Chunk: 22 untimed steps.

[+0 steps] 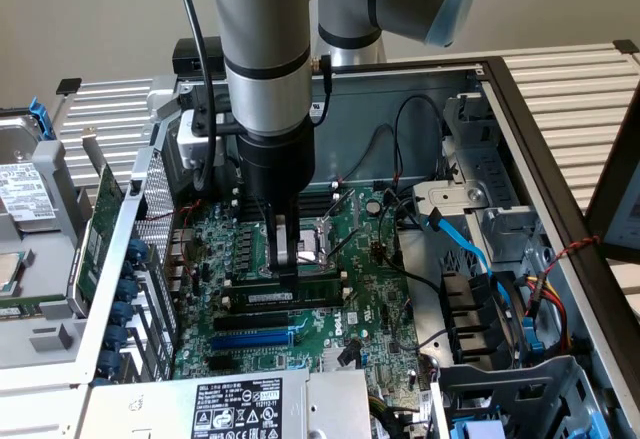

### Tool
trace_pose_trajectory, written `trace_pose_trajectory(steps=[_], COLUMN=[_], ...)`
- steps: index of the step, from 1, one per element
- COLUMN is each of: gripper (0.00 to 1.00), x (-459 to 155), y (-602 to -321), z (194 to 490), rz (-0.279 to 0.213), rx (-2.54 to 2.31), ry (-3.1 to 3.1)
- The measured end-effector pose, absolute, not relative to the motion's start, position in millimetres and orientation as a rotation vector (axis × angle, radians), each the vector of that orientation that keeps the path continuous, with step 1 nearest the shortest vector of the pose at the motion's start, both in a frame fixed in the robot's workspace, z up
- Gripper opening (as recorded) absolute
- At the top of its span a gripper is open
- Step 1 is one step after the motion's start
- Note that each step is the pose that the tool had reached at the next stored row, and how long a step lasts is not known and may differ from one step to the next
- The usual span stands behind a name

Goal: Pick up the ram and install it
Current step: 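Press down the ram until it locks into place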

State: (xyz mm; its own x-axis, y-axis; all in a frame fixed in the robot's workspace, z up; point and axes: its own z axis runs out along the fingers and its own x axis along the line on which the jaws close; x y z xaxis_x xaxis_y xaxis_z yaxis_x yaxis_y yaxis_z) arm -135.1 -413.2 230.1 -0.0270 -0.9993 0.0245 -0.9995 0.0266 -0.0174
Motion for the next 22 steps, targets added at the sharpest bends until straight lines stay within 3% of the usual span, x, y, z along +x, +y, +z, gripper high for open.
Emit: trace_pose_trajectory(steps=[22], gripper=[0.11], x=[-135.4], y=[-414.3], z=[228.2], rz=[0.042], rx=[2.189], ry=[-2.249])
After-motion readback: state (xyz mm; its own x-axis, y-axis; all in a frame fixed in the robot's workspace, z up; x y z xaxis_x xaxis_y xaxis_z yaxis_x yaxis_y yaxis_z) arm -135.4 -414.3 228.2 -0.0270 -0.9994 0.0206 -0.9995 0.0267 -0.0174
